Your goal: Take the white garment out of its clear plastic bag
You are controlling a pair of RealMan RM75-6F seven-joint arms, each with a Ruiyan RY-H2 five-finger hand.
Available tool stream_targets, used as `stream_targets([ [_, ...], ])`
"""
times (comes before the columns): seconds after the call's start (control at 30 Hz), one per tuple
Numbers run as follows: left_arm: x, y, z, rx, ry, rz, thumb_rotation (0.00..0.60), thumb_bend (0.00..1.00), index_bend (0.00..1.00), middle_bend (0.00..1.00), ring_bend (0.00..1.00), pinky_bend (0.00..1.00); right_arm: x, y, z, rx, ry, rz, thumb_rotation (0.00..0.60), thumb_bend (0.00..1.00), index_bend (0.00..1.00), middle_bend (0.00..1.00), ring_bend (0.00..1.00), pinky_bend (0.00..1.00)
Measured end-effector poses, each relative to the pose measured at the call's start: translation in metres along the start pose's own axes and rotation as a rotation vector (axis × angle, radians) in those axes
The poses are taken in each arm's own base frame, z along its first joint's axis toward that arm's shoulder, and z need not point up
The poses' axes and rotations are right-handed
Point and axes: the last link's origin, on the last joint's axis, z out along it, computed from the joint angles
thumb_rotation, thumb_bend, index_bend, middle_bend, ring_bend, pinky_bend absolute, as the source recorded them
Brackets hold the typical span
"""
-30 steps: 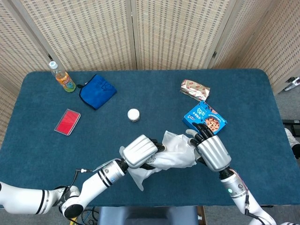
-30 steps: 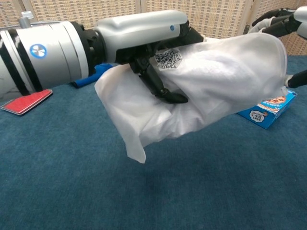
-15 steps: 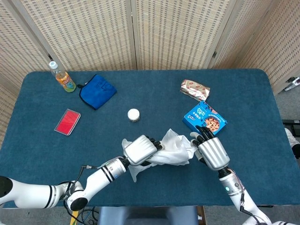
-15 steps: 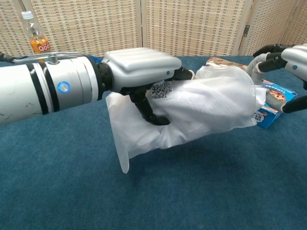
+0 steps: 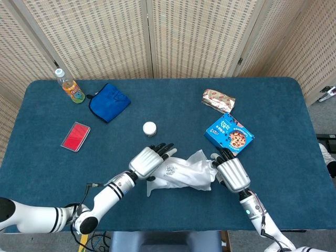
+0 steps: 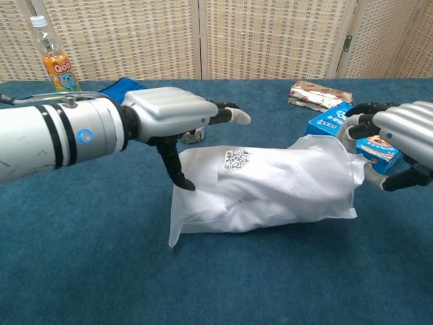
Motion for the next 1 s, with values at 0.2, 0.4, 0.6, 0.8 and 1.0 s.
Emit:
stream_targets([
  [0.2, 0.005, -0.02, -0.027, 0.022, -0.011, 0.033, 0.6, 0.1, 0.02, 0.01, 0.14, 0.29, 0.002, 0.002, -0.002, -0.006, -0.005, 0.011, 0.6, 0.52, 0.67, 0.31, 0.1, 0.19],
  [0.4, 0.007, -0.025, -0.046, -0.052, 0.056, 0.119, 0.6, 0.1, 0.18, 0.18, 0.25, 0.3, 0.003, 0.005, -0.003, -0.012, -0.009, 0.017, 0.6, 0.52, 0.67, 0.31, 0.1, 0.19],
  [0.6, 0.006, -0.036, -0.069, -0.177, 0.158, 0.205, 0.6, 0.1, 0.22, 0.31, 0.33, 0.37, 0.004, 0.005, -0.002, -0.008, -0.015, 0.018, 0.6, 0.52, 0.67, 0.31, 0.1, 0.19],
  [0.8, -0.001, -0.058, -0.089, -0.318, 0.249, 0.233, 0.6, 0.1, 0.22, 0.41, 0.41, 0.49, 0.003, 0.003, -0.002, -0.004, -0.018, 0.021, 0.6, 0.52, 0.67, 0.31, 0.1, 0.19],
  [1.0, -0.012, -0.06, -0.102, -0.469, 0.295, 0.296, 0.6, 0.1, 0.21, 0.5, 0.48, 0.59, 0.004, 0.002, -0.002, -0.003, -0.021, 0.019, 0.6, 0.52, 0.67, 0.31, 0.1, 0.19],
])
